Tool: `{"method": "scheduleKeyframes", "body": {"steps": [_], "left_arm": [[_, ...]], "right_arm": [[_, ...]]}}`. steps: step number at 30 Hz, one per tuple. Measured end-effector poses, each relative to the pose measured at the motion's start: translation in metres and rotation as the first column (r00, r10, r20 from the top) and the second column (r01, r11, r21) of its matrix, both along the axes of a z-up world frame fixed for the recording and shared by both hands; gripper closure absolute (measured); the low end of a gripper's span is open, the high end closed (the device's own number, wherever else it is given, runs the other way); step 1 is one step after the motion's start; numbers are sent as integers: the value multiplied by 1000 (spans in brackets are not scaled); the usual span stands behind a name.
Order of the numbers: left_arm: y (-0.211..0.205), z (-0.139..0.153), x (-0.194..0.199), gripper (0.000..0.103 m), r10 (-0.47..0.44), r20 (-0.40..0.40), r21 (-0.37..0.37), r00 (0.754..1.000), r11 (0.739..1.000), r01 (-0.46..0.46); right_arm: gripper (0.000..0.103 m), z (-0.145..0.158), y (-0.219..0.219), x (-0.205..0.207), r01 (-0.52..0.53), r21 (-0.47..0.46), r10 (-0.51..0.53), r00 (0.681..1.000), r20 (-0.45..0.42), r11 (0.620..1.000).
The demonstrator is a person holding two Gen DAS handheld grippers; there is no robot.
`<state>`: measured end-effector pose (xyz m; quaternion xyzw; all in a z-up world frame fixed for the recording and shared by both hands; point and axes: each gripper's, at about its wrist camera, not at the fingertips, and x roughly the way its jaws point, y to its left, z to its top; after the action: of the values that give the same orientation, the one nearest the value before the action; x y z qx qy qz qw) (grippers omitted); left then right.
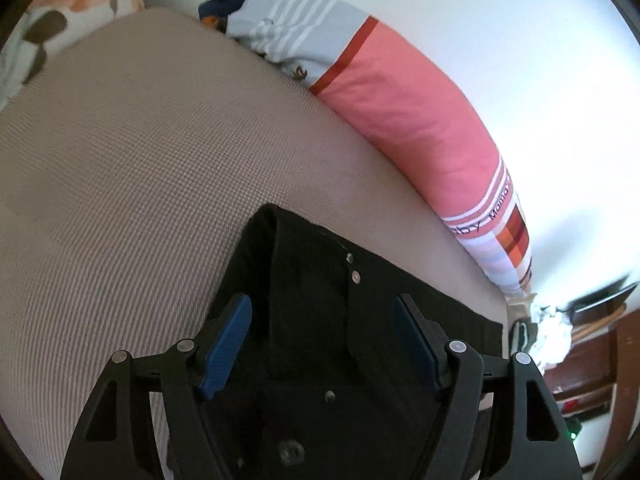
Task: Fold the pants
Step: 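Grasp the jeans waistband with the left gripper while the right gripper grasps a leg hem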
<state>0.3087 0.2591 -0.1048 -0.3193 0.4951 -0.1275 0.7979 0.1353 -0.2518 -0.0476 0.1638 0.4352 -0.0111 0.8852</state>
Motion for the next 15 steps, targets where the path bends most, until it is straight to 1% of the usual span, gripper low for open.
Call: {"method": "scheduleKeyframes", "body": {"steps": [1, 3, 4, 7, 8, 9, 10, 11, 12, 15], "left_arm": [[2, -2, 4, 33, -4, 1, -1, 1000, 1000, 4], [4, -7, 11, 44, -21, -3, -21, 1000, 1000, 21], [5, -11, 15, 45, -29, -7, -39, 1000, 999, 29], [11, -21, 27, 47, -39, -21, -53, 999, 998, 38], [12, -23, 29, 53, -44, -24, -57, 999, 997, 43], [13, -26, 32, 60, -50, -30, -64, 998, 997, 48], [13, -29, 35, 64, -60, -31, -86, 998, 995, 57], [13, -30, 36, 72, -67, -31, -98, 997, 993, 64], [12, -30, 38, 74, -73, -36, -106, 997, 992, 69], [8, -25, 40, 75, -97, -19, -124, 995, 988, 94]], "right_arm": [[0, -4, 3, 6, -2, 0, 2, 1000, -18, 1000], [0, -8, 9, 15, -7, 2, 7, 999, -34, 1000], [0, -11, 12, 20, -11, 1, 11, 999, -42, 1000], [0, -14, 20, 34, -30, -7, 29, 998, -49, 1000], [0, -16, 23, 39, -36, -10, 35, 998, -51, 999], [0, -16, 26, 42, -41, -10, 41, 998, -49, 999], [0, -17, 29, 47, -49, -10, 48, 997, -53, 999], [0, -18, 31, 50, -54, -11, 53, 997, -53, 999], [0, -18, 32, 54, -60, -12, 59, 997, -50, 998], [0, -17, 38, 68, -89, -27, 87, 995, -38, 996]]}}
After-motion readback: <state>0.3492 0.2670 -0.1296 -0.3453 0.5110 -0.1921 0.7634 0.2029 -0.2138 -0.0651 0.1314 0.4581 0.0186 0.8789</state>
